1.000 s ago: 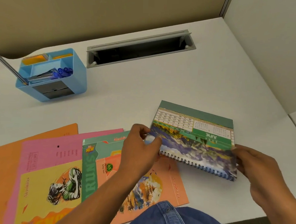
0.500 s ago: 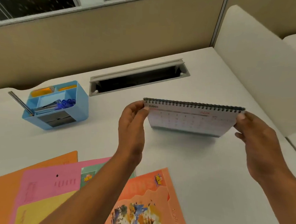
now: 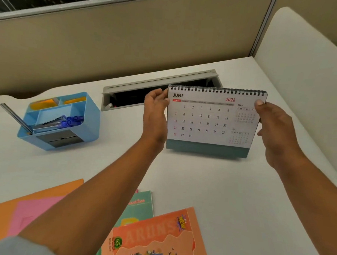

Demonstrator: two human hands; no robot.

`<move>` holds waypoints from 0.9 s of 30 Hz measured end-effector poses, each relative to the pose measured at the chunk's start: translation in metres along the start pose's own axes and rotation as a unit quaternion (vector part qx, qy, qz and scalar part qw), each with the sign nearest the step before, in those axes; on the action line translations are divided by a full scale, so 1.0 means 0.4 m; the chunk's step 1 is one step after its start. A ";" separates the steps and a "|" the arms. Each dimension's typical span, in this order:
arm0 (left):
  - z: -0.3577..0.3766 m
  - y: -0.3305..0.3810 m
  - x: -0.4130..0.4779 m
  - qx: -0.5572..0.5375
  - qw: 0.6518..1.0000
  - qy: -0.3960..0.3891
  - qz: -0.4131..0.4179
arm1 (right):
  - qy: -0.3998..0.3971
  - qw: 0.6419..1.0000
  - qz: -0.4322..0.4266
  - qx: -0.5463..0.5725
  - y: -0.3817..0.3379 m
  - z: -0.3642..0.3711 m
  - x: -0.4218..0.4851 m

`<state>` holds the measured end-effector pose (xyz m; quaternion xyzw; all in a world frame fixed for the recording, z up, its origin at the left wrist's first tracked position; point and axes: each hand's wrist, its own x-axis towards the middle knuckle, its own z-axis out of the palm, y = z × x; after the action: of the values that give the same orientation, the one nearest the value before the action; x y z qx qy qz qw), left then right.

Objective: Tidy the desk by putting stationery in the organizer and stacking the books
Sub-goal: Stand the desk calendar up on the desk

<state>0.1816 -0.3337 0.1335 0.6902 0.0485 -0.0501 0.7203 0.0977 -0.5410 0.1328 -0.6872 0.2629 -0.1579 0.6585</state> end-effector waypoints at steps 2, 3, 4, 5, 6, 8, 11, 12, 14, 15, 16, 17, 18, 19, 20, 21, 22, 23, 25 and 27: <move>0.004 0.000 0.024 -0.010 1.000 -0.001 -0.013 | -0.002 1.000 -0.003 0.002 0.001 0.013 0.012; 0.006 -0.003 0.035 -0.009 1.000 -0.008 -0.012 | -0.004 1.000 -0.005 0.001 0.002 0.018 0.019; 0.008 -0.004 0.045 -0.010 1.000 -0.016 -0.007 | -0.004 1.000 -0.006 -0.001 0.004 0.020 0.026; 0.010 -0.005 0.054 -0.011 1.000 -0.021 0.001 | 0.001 1.000 -0.007 0.001 0.006 0.022 0.033; 0.011 -0.006 0.063 -0.016 1.000 -0.024 0.010 | 0.006 1.000 -0.009 0.004 0.009 0.021 0.040; 0.011 -0.004 0.076 -0.034 0.999 -0.026 0.022 | 0.019 1.000 -0.017 0.008 0.019 0.018 0.052; 0.017 -0.002 0.084 -0.036 0.998 -0.037 0.032 | 0.031 0.999 -0.027 0.012 0.038 0.017 0.061; 0.019 -0.002 0.085 -0.032 0.998 -0.041 0.034 | 0.030 0.999 -0.028 0.012 0.045 0.017 0.061; 0.022 -0.002 0.085 -0.026 0.998 -0.044 0.037 | 0.030 0.999 -0.032 0.009 0.058 0.019 0.055; 0.022 -0.004 0.086 -0.026 0.998 -0.043 0.036 | 0.030 0.999 -0.036 0.007 0.063 0.020 0.050; 0.021 -0.007 0.086 -0.024 0.998 -0.043 0.035 | 0.030 0.999 -0.039 0.006 0.069 0.020 0.044; 0.020 -0.010 0.086 -0.017 0.998 -0.044 0.037 | 0.031 0.999 -0.043 0.008 0.074 0.020 0.037; 0.018 -0.014 0.085 -0.010 0.998 -0.046 0.039 | 0.031 0.998 -0.046 0.010 0.081 0.019 0.031; 0.016 -0.017 0.082 -0.001 0.998 -0.047 0.040 | 0.031 0.998 -0.050 0.010 0.088 0.019 0.025; 0.014 -0.019 0.080 0.009 0.998 -0.046 0.042 | 0.032 0.998 -0.052 0.007 0.094 0.018 0.020; 0.013 -0.021 0.076 0.017 0.998 -0.044 0.044 | 0.032 0.998 -0.053 0.005 0.098 0.018 0.016; 0.011 -0.022 0.074 0.022 0.998 -0.042 0.045 | 0.033 0.998 -0.054 0.003 0.102 0.018 0.013; 0.009 -0.021 0.072 0.023 0.998 -0.041 0.044 | 0.034 0.998 -0.055 0.003 0.103 0.019 0.011; 0.007 -0.021 0.072 0.021 0.998 -0.041 0.039 | 0.043 0.997 -0.060 0.002 0.105 0.020 0.011; 0.006 -0.021 0.074 0.022 0.998 -0.039 0.033 | 0.047 0.997 -0.061 0.001 0.103 0.022 0.010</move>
<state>0.2097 -0.3367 0.1211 0.7049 -0.0040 -0.0543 0.7072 0.0997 -0.5356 0.0907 -0.6932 0.2511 -0.2299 0.6353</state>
